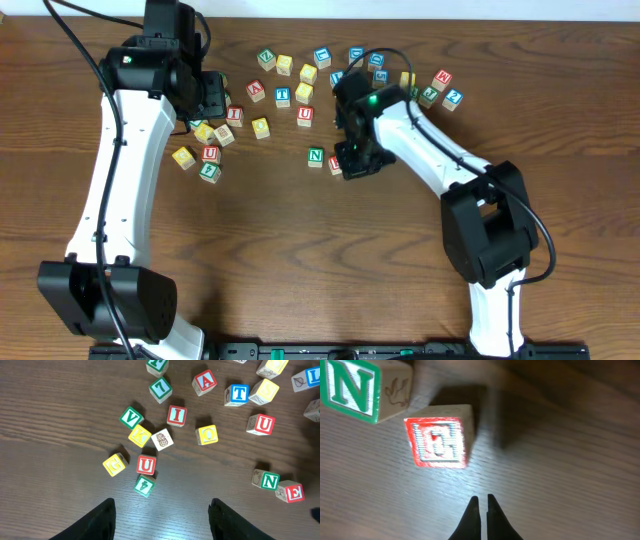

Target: Spell out NEURIPS

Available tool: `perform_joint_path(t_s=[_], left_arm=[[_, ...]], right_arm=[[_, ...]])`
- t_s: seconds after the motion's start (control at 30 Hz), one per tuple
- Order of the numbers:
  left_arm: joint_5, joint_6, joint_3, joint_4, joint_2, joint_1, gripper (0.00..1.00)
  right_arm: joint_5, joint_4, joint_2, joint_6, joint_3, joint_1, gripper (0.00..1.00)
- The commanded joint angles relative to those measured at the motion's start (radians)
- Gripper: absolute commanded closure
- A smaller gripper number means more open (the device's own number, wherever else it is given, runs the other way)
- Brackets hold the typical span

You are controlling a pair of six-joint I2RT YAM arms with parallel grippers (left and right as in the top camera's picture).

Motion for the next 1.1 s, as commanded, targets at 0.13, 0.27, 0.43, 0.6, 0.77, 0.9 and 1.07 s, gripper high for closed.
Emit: perform_joint_path(t_s=[0.13, 0.27, 0.43, 0.6, 0.77, 0.9, 1.07], left_arm=[[-0.002, 0.010, 0.017, 0.001, -0.011, 0.004, 0.41], [-0.002, 0.010, 0.017, 0.001, -0.011, 0.004, 0.41], [-0.002, 0.010, 0.017, 0.001, -0.011, 0.004, 0.41], [-0.002, 0.010, 0.017, 0.001, -0.011, 0.004, 0.41], [-0.002, 0.010, 0.017, 0.002, -0.011, 0.004, 0.41], [-0.002, 0.010, 0.017, 0.001, -0.011, 0.004, 0.41], [-0.002, 0.010, 0.017, 0.002, -0.011, 0.004, 0.41]], right_arm=[[-0.027, 0.099, -0.006, 0.069, -0.057, 0.037, 0.99], [-0.026, 0.140, -0.005, 0.078, -0.058, 0.048, 0.99], [-0.026, 0.182, -0.005, 0.080, -0.058, 0.055, 0.99], [-0.026, 0.196, -0.004, 0.085, -0.058, 0.055, 0.99], [-0.027, 0.203, -0.004, 0.085, -0.058, 0.055, 0.99], [-0.027, 0.210, -0.004, 0.085, -0.058, 0.056, 0.99], [-0.042, 0.209, -0.004, 0.085, -0.058, 0.064, 0.99]])
